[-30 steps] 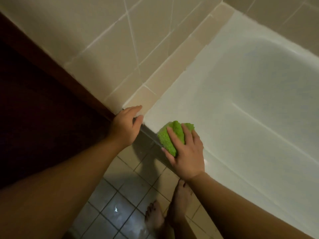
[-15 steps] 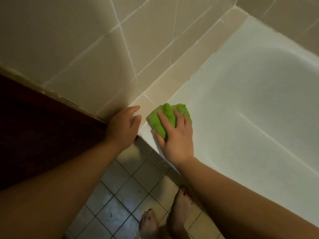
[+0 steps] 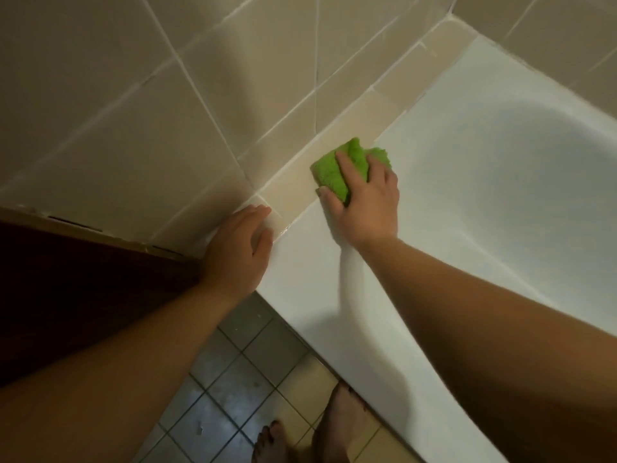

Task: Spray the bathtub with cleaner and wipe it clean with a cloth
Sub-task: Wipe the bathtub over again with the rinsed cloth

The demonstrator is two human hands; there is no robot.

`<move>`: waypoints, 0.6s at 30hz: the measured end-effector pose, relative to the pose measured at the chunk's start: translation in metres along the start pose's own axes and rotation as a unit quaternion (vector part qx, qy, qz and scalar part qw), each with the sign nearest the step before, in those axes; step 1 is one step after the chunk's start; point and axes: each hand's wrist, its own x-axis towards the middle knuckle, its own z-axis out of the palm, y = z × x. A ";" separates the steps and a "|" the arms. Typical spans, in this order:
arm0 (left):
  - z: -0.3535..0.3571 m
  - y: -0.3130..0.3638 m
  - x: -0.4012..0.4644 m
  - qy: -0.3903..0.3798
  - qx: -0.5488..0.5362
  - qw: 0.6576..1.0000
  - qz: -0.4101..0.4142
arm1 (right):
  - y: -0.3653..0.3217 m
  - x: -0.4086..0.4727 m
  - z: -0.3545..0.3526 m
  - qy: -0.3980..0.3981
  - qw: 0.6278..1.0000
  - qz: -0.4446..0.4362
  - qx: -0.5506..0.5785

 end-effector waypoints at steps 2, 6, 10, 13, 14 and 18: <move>0.004 0.000 0.003 0.020 0.000 1.000 0.006 | -0.011 -0.023 0.005 -0.003 0.999 -0.032 -0.004; 0.014 0.002 0.010 0.064 0.003 0.998 0.014 | 0.003 -0.077 0.004 -0.039 0.977 -0.208 -0.003; 0.028 0.003 0.024 0.080 0.032 0.994 0.073 | 0.045 -0.041 -0.007 -0.074 0.951 -0.299 -0.019; 0.039 0.012 0.039 0.071 0.036 0.992 0.095 | 0.077 0.030 -0.020 -0.024 0.976 -0.214 -0.025; 0.042 0.016 0.045 0.070 0.033 0.992 0.096 | 0.085 0.052 -0.028 -0.013 0.986 -0.166 -0.021; 0.053 0.032 0.069 0.071 0.029 0.992 0.103 | 0.096 0.102 -0.039 -0.006 1.000 -0.007 0.002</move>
